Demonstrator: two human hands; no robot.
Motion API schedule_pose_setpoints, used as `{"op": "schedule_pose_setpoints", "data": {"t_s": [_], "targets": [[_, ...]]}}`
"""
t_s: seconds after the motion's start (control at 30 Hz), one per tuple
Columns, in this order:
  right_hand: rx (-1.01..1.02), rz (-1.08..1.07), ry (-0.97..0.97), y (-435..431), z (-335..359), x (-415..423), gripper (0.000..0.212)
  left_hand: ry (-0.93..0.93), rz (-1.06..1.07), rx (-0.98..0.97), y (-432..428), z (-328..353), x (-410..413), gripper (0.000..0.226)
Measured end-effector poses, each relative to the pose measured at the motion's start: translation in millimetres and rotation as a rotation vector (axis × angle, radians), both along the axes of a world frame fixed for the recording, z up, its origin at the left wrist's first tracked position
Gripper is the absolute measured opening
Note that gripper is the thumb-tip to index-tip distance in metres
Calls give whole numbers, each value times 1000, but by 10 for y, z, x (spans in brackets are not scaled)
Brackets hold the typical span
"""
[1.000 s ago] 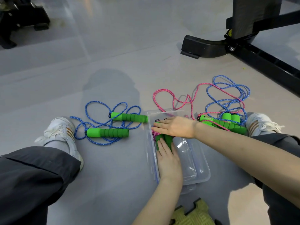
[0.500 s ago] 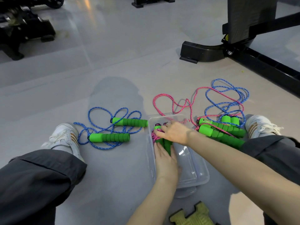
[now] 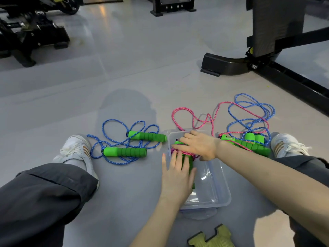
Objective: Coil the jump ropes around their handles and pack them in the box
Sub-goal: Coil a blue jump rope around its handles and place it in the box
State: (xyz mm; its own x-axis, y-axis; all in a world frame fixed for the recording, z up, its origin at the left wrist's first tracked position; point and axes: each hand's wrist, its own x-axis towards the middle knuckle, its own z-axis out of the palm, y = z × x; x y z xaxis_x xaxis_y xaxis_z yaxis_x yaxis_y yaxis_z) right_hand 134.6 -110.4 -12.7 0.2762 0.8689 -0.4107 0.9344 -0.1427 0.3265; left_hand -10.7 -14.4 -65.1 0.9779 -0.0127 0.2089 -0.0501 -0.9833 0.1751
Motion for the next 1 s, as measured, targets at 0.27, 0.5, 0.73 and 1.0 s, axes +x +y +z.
{"op": "schedule_pose_setpoints", "data": {"t_s": [0.27,0.5,0.73,1.0], "targets": [[413,-44,14,532,57,-29,53,-130,182,105,708,-155,159,49],[294,-415,145,1401,-232,74,45,24,80,336,1464,-318,246,72],[190,-608,176,1735,-640,297,34,6,-56,388,1792,-627,475,69],[594,-808,699,1792,-647,347,32,-240,-321,343,1699,-598,483,35]]}}
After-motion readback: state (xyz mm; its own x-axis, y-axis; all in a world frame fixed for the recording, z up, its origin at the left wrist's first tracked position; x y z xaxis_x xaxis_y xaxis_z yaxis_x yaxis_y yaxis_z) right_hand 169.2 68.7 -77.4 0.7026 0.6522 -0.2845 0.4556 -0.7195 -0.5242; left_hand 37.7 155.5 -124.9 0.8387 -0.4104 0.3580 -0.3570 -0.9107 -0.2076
